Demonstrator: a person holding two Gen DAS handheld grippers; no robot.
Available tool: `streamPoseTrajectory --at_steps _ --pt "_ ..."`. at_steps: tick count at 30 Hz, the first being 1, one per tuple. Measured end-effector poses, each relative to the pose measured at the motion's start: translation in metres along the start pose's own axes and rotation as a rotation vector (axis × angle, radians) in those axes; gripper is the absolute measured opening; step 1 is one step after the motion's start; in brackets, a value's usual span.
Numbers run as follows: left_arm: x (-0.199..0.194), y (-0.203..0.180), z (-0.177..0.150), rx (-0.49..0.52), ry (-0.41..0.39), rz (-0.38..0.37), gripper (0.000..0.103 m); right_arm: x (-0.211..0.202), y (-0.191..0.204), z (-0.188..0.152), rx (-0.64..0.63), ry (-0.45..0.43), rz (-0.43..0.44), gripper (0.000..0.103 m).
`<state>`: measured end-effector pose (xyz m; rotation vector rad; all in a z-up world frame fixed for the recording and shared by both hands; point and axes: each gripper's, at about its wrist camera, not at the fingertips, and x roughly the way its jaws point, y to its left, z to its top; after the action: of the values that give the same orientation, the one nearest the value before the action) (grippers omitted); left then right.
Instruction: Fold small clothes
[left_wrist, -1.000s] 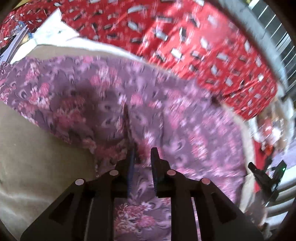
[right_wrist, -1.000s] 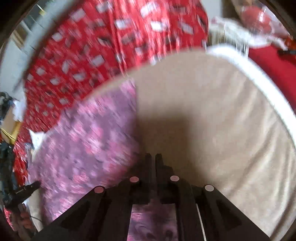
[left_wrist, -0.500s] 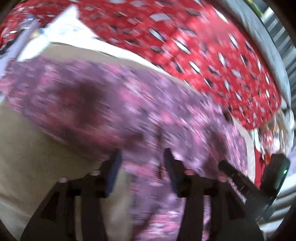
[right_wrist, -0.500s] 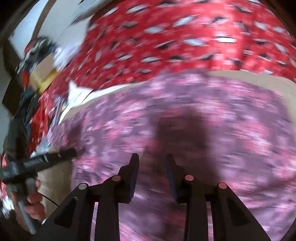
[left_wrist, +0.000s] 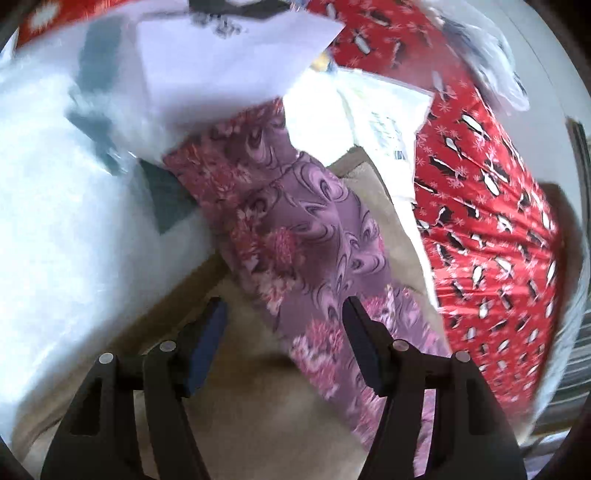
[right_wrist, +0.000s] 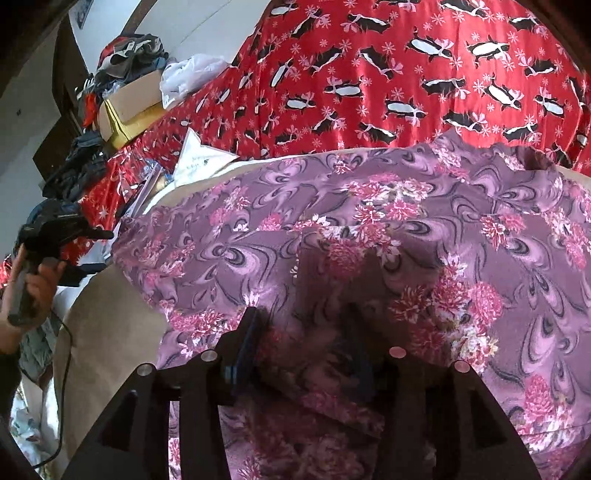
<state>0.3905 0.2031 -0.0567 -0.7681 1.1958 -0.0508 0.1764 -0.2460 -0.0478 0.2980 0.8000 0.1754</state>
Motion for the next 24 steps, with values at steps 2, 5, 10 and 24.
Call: streamPoseTrajectory --at_steps 2,5,10,24 --pt "0.008 -0.005 -0.002 -0.003 -0.026 0.016 0.065 -0.001 0.0 -0.001 -0.009 -0.001 0.0 0.052" --pt "0.006 -0.016 -0.003 0.002 -0.088 0.024 0.051 0.001 0.0 0.0 -0.011 -0.001 0.008 0.054" --pt "-0.004 -0.031 -0.003 0.06 -0.141 0.049 0.003 0.001 -0.001 0.0 -0.004 0.001 0.031 0.057" --pt "-0.066 -0.151 -0.08 0.38 -0.218 -0.029 0.003 -0.045 -0.034 0.021 0.018 0.018 -0.073 0.061"
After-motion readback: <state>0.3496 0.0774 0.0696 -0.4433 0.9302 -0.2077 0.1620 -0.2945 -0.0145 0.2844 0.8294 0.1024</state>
